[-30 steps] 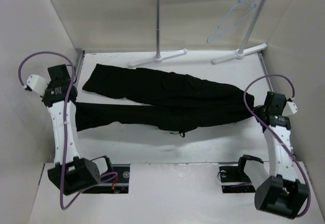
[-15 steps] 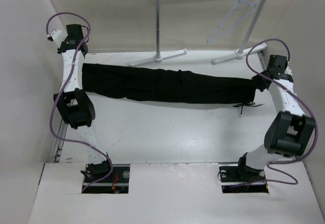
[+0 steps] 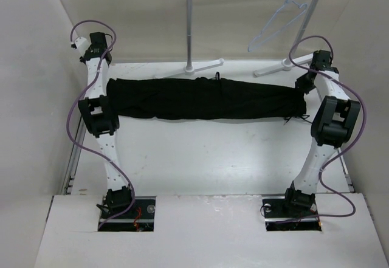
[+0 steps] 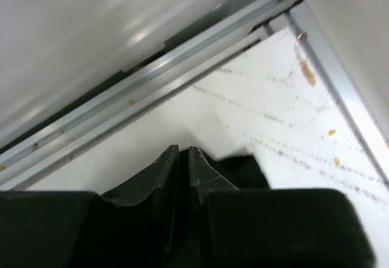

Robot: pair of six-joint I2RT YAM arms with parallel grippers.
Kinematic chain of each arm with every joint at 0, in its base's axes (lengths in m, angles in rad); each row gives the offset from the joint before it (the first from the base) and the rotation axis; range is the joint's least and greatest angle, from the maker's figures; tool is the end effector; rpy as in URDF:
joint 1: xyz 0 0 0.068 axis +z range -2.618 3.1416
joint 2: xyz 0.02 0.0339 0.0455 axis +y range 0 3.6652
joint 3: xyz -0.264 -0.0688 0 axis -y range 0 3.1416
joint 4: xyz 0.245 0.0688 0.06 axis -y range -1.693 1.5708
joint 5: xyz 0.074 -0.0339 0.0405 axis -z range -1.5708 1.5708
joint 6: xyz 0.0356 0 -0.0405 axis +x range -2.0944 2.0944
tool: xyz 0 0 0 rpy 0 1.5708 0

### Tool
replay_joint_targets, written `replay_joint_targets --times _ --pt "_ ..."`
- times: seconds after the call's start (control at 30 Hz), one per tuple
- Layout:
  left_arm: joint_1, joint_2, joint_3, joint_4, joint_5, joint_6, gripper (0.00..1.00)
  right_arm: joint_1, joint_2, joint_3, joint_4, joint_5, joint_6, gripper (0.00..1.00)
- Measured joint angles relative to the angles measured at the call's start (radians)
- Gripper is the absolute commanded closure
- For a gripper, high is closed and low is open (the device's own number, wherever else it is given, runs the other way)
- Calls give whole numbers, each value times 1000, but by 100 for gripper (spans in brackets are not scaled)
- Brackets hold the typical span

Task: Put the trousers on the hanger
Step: Fold the trousers at the center of the board.

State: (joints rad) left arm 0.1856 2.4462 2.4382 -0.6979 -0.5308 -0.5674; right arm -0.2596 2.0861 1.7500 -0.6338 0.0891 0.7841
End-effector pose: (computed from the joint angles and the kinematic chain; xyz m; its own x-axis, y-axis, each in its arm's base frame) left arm 0.5351 0.1188 0.2728 -0.2486 -0.5183 -0.8183 -0.7962 0.5905 -0.1321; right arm 0.4467 -0.1219 0.2288 -0.3495 0.8206 -0.4521 0.7784 0.5229 0.3473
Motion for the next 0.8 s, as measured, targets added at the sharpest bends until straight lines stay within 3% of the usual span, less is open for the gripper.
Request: replay_joint_targets --times 0.13,0.27,0.33,0.4,0.5,0.53,0.63,0.8 --pt "8 20 62 45 13 2 55 3 48 66 -11 35 -5 55" --pt "11 -18 37 102 55 -6 46 16 42 63 -13 54 -20 39" --pt "10 -140 -172 158 78 -16 47 24 10 23 6 58 -30 36" --pt "10 -317 -465 212 112 -43 50 31 -60 -55 21 58 -39 40" --pt "19 -583 -870 276 195 -115 52 38 -192 -165 40 58 -52 82" --pt "28 -639 -953 295 224 -137 52 40 -241 -201 58 58 -53 88" --pt "60 -729 -1127 377 317 -189 52 52 -370 -304 113 55 -48 88" --pt "98 -668 -1186 459 407 -230 52 114 -485 -496 201 32 -45 64"
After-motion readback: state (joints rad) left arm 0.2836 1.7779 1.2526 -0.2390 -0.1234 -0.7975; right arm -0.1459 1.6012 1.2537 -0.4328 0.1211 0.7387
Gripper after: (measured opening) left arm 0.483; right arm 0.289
